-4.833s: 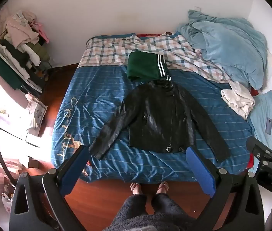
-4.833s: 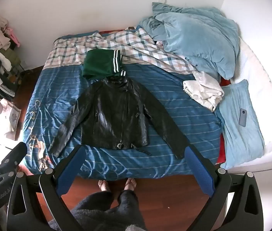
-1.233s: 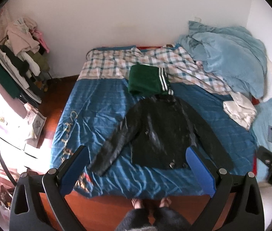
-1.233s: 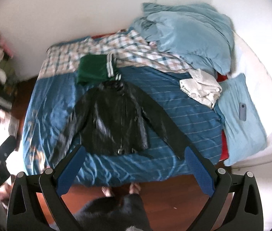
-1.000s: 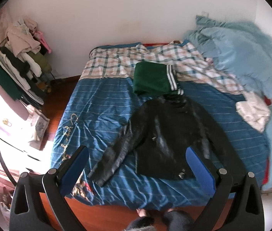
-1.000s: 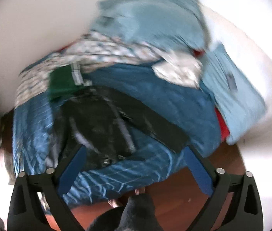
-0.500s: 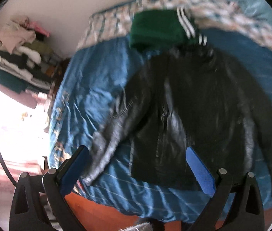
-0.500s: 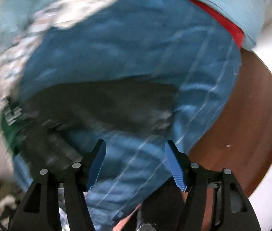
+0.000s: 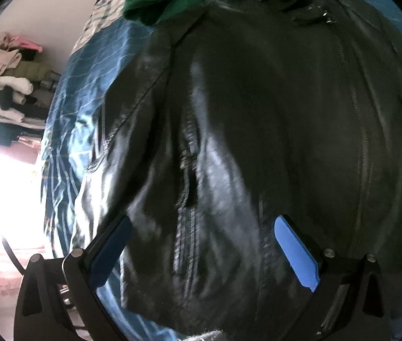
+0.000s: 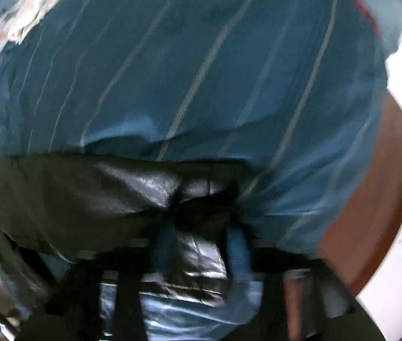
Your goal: Fold large clothes
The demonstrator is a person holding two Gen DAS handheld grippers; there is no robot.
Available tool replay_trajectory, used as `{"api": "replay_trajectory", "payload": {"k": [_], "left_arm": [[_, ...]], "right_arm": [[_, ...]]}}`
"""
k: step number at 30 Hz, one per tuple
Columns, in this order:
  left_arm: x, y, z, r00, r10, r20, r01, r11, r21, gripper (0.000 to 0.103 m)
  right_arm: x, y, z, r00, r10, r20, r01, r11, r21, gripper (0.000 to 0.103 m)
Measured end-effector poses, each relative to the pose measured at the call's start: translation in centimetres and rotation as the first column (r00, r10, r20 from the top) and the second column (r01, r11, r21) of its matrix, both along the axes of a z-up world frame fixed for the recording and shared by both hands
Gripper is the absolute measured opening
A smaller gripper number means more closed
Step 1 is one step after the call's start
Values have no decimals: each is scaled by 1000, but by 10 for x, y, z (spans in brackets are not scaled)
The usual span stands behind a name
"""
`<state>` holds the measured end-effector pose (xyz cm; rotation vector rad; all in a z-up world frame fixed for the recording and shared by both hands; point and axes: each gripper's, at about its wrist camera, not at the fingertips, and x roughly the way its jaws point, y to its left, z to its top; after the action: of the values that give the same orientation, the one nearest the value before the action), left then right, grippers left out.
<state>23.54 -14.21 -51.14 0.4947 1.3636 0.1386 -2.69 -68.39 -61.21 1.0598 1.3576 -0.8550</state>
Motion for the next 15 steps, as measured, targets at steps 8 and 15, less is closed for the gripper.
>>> {"api": "replay_trajectory", "payload": {"k": [8,15], "left_arm": [[6,-9,7,995,-85,47,87,995,-41,103],[23,32,14,997,-45,64,50,996,-74,103]], "right_arm": [[19,-9,122,978,-71,195,102,983,-153,9],[120,13,260,915,66,398,14,980,-196,8]]}}
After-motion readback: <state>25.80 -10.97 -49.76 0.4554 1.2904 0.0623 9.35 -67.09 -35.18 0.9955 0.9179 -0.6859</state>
